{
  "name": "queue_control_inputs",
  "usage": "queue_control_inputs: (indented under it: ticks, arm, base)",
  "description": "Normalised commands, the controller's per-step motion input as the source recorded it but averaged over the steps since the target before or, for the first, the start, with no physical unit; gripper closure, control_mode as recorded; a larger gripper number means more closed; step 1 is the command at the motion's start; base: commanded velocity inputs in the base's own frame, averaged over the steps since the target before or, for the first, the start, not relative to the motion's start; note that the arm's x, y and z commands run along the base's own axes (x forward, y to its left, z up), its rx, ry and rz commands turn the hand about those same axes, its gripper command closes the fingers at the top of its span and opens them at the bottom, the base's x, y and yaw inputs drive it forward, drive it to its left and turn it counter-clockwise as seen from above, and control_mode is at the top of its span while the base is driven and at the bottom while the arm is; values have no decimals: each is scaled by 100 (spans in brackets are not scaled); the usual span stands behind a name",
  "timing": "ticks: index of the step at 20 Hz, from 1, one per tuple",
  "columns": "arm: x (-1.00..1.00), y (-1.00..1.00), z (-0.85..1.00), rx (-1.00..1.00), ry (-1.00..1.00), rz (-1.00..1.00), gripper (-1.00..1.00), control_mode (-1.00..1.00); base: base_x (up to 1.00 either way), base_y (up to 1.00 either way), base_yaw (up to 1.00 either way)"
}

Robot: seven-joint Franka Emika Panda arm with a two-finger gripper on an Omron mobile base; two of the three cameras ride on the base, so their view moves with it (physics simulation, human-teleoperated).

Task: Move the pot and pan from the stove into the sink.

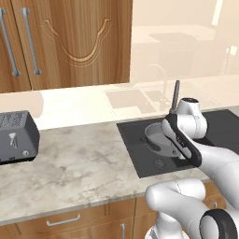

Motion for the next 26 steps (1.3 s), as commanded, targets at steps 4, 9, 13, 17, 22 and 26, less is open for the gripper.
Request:
queue_control_inputs:
  ticks: [4, 9, 13, 17, 22, 26]
  arm:
    - [0, 0, -16, 0, 0, -1, 100, -100]
    - [8, 0, -24, 0, 0, -3, 100, -100]
    - [13, 10, -21, 0, 0, -5, 100, -100]
    - [12, 26, -14, 2, 0, -7, 100, -100]
    - [1, 1, -1, 1, 0, 0, 100, -100]
    - [15, 0, -1, 13, 0, 7, 100, -100]
  base:
    - [0, 0, 0]
    - [0, 0, 0]
    - [0, 0, 0]
    - [0, 0, 0]
    - [0, 0, 0]
    - [0, 0, 0]
